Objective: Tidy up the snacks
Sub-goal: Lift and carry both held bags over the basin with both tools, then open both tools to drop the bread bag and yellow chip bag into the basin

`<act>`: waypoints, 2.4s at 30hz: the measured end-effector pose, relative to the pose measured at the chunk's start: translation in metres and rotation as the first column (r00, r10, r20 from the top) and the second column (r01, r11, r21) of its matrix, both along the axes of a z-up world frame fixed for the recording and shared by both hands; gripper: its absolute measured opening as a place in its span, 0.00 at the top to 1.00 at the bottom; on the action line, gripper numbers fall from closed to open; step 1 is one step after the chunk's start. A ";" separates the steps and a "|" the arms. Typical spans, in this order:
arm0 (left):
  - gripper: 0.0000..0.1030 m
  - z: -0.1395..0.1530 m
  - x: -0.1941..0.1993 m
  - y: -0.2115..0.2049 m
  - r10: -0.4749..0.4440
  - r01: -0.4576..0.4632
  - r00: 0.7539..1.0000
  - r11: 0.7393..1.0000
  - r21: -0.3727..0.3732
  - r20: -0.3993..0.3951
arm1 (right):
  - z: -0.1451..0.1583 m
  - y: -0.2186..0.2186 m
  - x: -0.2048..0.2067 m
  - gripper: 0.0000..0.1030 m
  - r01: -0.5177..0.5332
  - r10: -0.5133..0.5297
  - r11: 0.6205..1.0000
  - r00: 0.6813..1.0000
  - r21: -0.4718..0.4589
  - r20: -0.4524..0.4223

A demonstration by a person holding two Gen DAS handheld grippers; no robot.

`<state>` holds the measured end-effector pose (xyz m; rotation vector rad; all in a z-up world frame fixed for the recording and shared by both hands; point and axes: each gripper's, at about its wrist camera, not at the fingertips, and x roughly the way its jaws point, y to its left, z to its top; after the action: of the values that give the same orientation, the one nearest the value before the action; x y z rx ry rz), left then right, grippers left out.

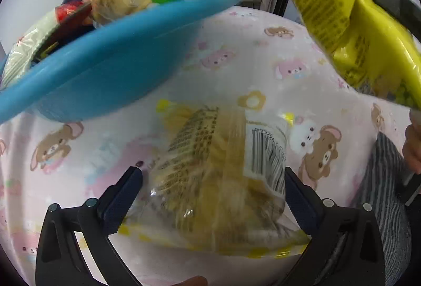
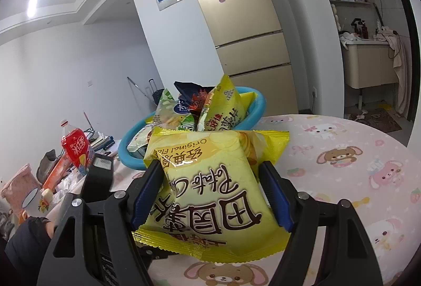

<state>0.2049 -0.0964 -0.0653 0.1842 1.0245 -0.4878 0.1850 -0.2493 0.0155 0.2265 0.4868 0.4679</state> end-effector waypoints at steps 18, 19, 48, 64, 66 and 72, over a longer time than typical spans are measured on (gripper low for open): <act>0.23 0.038 -0.017 0.010 0.018 -0.012 0.998 0.996 -0.092 0.063 | 0.000 0.000 0.000 0.28 0.019 -0.019 1.000 1.000 0.002 -0.003; 0.23 0.043 -0.021 0.010 0.006 0.003 0.997 0.994 -0.111 0.076 | 0.000 -0.001 0.000 0.28 0.024 -0.024 1.000 1.000 0.004 0.001; 0.27 0.215 0.002 0.072 0.282 -0.163 0.885 0.932 -0.323 0.369 | 0.013 -0.040 -0.011 0.29 0.084 -0.100 0.981 0.991 0.173 0.086; 0.27 0.127 0.106 0.149 0.535 -0.419 0.827 0.791 -0.446 0.173 | 0.014 -0.014 -0.013 0.29 0.037 -0.045 0.996 0.993 0.076 0.111; 0.27 0.125 0.106 0.153 0.542 -0.422 0.826 0.777 -0.467 0.156 | 0.028 -0.011 -0.009 0.29 0.046 -0.053 0.998 0.988 0.054 0.143; 0.27 0.124 0.106 0.165 0.549 -0.422 0.828 0.746 -0.515 0.118 | 0.087 -0.002 0.061 0.29 -0.050 0.036 0.987 0.995 0.152 0.088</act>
<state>0.3113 0.0682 0.0582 -0.4485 0.6258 -0.2024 0.2457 -0.2508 0.1025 0.3437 0.3732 0.5558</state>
